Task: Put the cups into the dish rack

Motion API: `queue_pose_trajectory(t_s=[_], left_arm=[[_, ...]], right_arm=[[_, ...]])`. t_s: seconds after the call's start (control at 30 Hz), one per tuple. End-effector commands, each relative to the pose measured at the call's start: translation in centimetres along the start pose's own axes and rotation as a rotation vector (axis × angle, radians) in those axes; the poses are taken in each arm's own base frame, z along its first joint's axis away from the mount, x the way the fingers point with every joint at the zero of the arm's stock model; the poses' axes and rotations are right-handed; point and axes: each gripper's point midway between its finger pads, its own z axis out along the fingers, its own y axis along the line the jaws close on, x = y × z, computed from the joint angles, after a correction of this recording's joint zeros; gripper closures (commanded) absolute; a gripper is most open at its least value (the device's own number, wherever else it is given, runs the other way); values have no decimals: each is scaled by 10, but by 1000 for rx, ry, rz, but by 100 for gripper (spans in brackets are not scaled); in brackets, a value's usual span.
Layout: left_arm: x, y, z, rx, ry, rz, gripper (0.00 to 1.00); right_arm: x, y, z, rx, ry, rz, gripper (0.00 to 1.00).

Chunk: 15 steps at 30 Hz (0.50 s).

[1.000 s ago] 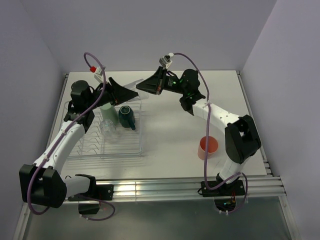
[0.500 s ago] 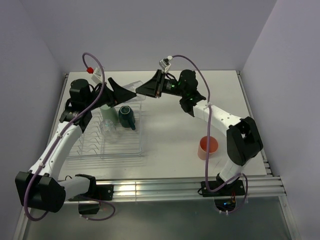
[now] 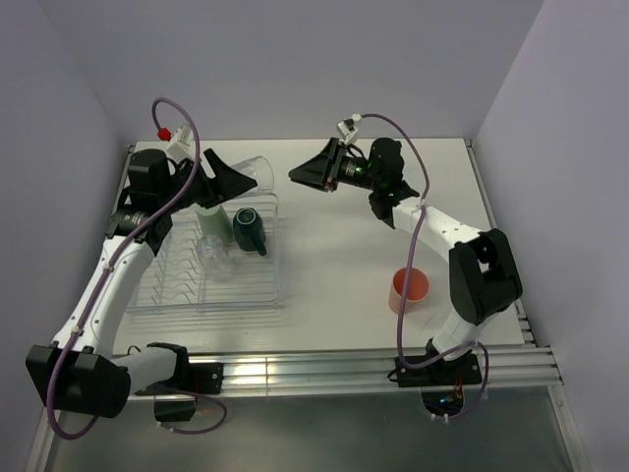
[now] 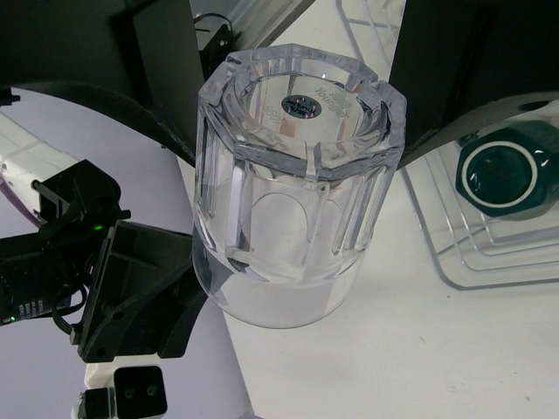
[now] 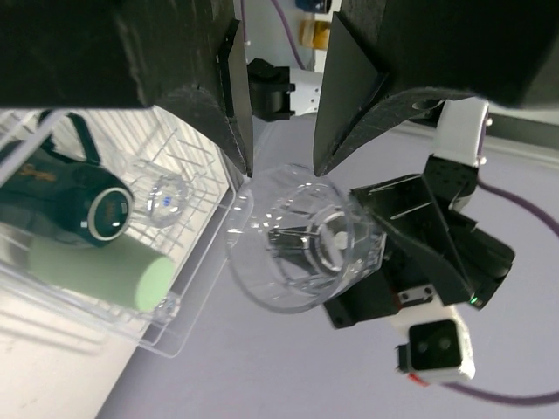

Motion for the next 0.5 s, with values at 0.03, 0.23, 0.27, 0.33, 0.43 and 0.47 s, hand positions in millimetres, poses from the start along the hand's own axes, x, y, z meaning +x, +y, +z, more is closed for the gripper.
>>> queue_pose_trajectory(t_s=[0.03,0.23,0.27,0.33,0.43,0.47], left_arm=[[-19,-17,-21,-24,-51,136,100],[-5,2,-41,-173,24,169,100],[-1,6,-44,-194,36,169,100],[11,15,-50,-234,81,168,100],[25,22,-56,-271,121,170,100],[28,27,-56,-298,128,171,100]], right_arm=[[-16,12,-21,-13,-50,-74,59],[-33,-24,-37,137,-101,-115,59],[-39,-28,-40,168,-112,-128,59],[-43,-46,-46,269,-130,-149,59],[-49,-58,-53,372,-151,-182,58],[-50,-61,-56,403,-151,-179,58]])
